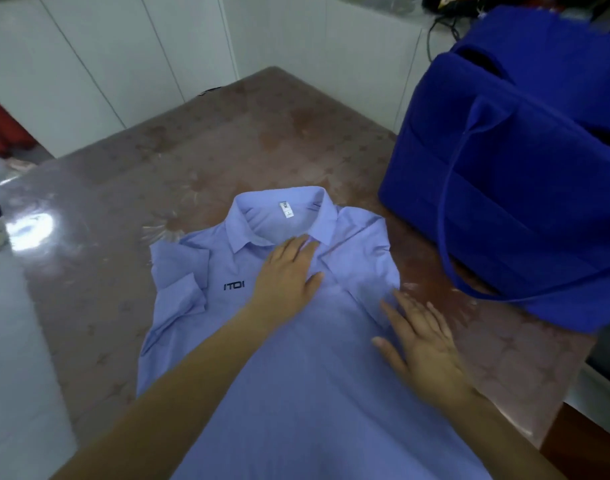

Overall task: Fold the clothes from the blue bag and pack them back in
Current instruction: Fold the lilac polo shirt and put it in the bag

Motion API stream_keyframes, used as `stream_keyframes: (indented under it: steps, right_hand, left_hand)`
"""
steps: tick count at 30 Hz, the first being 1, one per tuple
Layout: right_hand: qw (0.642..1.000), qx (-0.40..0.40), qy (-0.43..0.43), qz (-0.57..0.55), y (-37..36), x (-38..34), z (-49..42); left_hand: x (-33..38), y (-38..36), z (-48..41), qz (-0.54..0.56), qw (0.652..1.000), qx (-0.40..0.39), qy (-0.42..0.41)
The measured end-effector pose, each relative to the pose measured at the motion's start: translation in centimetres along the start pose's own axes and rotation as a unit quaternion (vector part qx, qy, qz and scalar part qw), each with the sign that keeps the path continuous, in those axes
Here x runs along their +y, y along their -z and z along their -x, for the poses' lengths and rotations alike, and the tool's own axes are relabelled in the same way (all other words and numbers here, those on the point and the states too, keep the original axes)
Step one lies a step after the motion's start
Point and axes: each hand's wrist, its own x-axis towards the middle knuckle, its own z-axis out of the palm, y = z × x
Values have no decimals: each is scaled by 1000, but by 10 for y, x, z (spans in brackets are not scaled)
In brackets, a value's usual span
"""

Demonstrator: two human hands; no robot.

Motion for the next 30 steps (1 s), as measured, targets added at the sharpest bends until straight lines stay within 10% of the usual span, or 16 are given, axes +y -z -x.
stream_keyframes:
  steps: [7,12,18,23,30]
  right_hand:
    - [988,-6,75,-135,-44,-103,-90]
    - [964,-95,12,-248,-74,-202,-185]
    - [961,-238,41,-134,-96,-243,-235]
    - [977,-173,-4,-124,-84,-214,-226]
    - [960,-232,-15,-155,-90,-183,-203]
  left_hand:
    - [-97,65,112,-28,972,94,213]
    - [-124,64,145,-58,976,36,209]
    - [-132,65,152,-84,982,91,143]
    - [-128,73,174,-45,997,64,10]
    - [-165,91,58,-23,979,-69,190]
